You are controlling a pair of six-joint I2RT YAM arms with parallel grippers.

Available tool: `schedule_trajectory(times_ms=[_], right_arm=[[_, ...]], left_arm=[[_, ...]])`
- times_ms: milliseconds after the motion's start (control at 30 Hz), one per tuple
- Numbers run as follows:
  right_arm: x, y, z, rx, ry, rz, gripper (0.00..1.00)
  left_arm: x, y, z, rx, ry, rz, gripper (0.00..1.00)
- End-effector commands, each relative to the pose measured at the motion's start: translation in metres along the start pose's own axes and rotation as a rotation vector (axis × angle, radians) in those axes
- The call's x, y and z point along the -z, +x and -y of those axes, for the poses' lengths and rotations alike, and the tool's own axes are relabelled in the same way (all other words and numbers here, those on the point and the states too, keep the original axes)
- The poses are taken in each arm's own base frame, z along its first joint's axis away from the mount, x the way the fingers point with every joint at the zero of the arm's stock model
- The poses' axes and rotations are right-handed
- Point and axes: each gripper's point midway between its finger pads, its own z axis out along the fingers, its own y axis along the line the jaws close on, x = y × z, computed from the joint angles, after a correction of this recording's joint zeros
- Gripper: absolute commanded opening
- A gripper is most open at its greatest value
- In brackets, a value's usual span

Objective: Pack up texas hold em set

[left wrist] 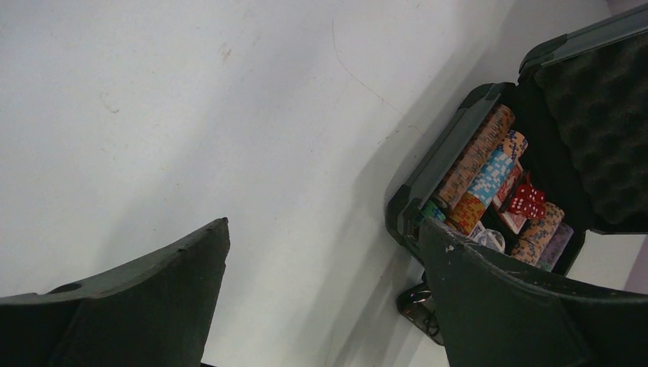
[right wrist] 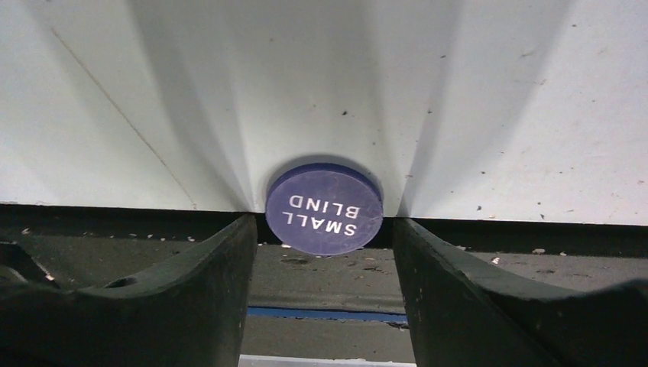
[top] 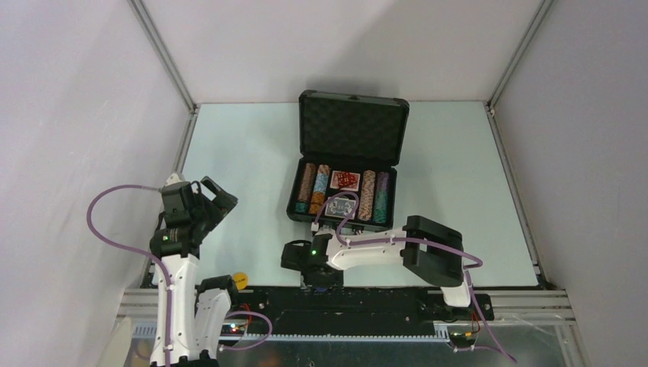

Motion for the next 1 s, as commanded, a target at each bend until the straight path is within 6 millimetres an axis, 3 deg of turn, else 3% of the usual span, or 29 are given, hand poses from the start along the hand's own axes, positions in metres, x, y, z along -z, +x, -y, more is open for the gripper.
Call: schedule_trajectory(times_ms=[0,233,467,700,967], right_arm=[[-0.032,-0.016,0.020,0.026,0.101,0.080,0.66],[-0.035,-0.014,0.028,0.040,0.140,0.083,0.52],[-0.020,-0.018,0.025,0.064,0.116,0.124,0.42],[0.015,-0.024,0.023,0.069,0.065,0.169,0.42],[0.051,-0.058,0.025,0.040,-0.006,0.243,0.43]], left_arm=[[0.001,-0.006,0.007,-0.022,0.031,0.023,0.98],[0.001,-0.006,0.006,-0.021,0.029,0.022,0.98],[0.001,-0.005,0.006,-0.022,0.028,0.022,0.98],[0.000,-0.005,0.006,-0.021,0.027,0.018,0.98],[0.000,-0.006,0.007,-0.021,0.026,0.019,0.98]])
